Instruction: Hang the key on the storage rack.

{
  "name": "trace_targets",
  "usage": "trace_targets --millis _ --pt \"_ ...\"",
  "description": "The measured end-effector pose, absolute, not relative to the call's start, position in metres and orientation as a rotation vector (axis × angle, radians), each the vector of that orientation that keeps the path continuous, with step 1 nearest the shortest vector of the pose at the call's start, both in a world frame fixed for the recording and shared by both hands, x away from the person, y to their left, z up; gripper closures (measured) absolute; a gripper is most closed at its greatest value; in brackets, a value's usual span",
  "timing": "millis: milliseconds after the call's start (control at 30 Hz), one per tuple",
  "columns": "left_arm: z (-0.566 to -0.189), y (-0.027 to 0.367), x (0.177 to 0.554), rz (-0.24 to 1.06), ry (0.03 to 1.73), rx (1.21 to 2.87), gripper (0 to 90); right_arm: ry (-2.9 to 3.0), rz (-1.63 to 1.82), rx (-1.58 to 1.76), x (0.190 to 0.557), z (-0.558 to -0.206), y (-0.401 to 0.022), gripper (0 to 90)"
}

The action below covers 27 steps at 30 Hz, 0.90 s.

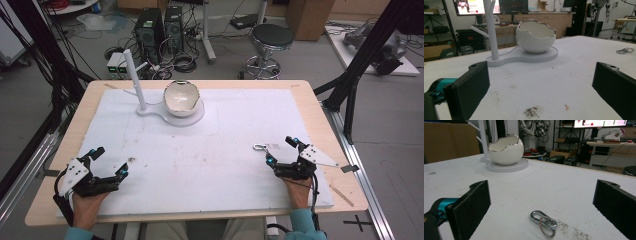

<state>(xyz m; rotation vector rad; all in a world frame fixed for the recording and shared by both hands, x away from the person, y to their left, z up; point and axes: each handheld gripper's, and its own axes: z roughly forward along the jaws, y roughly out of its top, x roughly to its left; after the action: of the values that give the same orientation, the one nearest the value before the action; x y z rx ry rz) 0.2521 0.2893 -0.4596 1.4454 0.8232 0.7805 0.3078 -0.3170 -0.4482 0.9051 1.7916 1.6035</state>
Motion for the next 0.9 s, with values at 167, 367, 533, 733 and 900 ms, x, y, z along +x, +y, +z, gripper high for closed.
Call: trace_targets --millis 167,367,533,733,900 --pt "-0.46 0.289 0.252 0.781 0.824 1.448 1.7 1.784 1.614 0.916 0.308 -0.448 -0.318 0.6" --pt "-0.459 0.289 0.253 0.776 0.826 1.455 1.7 1.79 1.603 0.909 0.308 -0.448 -0.317 0.6" --pt "-0.459 0.289 0.254 0.77 0.839 1.449 1.7 1.789 1.612 0.917 0.308 -0.448 -0.317 0.6" --pt "-0.459 0.289 0.254 0.773 0.839 1.454 1.7 1.784 1.606 0.932 0.308 -0.435 -0.322 0.6" --pt "-0.459 0.289 0.254 0.774 0.838 1.454 1.7 1.882 1.488 0.93 0.312 -0.407 -0.324 0.6"
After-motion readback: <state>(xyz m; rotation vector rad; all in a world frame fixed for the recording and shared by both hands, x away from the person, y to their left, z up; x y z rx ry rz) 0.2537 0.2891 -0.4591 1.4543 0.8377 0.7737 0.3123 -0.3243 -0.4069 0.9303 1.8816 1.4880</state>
